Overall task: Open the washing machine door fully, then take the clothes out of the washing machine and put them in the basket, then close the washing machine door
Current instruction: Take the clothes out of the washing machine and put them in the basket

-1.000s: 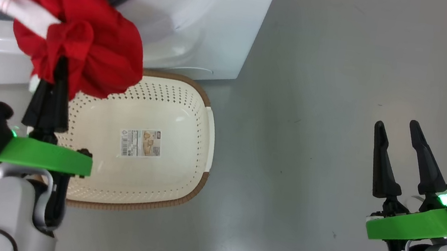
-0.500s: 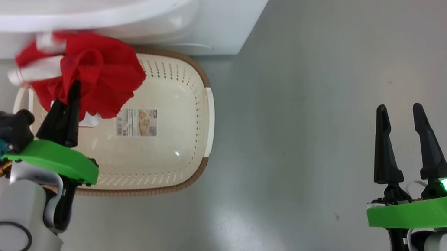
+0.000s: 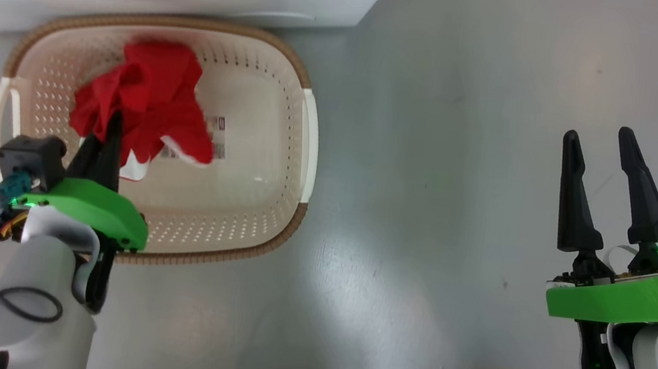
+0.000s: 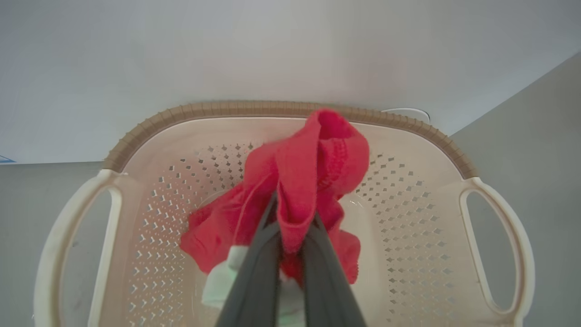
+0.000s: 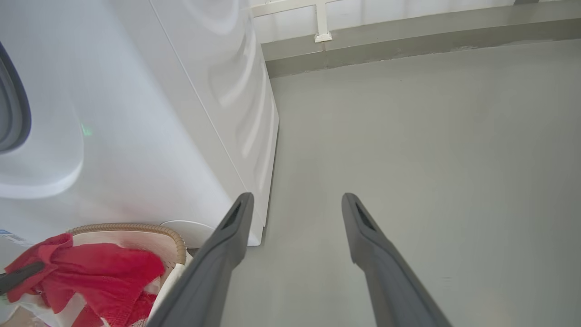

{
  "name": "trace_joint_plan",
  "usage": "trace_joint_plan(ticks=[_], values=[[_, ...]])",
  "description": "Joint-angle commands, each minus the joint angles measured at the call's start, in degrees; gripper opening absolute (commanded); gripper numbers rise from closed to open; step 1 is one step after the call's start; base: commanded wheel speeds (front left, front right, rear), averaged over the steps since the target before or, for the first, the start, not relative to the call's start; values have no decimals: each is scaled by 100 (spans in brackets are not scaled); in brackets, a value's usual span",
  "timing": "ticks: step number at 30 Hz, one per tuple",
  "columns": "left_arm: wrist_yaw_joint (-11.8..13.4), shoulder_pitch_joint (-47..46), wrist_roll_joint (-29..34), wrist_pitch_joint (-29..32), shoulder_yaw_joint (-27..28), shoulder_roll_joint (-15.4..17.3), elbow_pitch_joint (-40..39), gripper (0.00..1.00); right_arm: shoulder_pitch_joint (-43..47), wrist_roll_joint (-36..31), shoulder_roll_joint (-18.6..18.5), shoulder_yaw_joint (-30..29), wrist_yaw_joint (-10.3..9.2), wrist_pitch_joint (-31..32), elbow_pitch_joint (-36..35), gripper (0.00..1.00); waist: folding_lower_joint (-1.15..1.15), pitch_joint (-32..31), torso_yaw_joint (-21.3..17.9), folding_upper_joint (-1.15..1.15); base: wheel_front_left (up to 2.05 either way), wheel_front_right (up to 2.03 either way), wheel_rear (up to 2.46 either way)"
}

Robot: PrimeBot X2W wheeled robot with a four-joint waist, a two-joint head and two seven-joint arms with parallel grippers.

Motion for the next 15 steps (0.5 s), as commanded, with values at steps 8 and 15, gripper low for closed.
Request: trace_joint_plan(ticks=[8, 15], values=[[-32, -210, 129, -29, 11, 142, 615, 0, 36, -50, -82, 92, 36, -36, -187, 100, 0, 280, 56, 0, 0, 0, 0], [-32, -368, -12, -29, 13, 142, 771, 45, 17, -55, -102, 119, 36, -36, -169, 100, 0, 290, 73, 0, 0, 0, 0]])
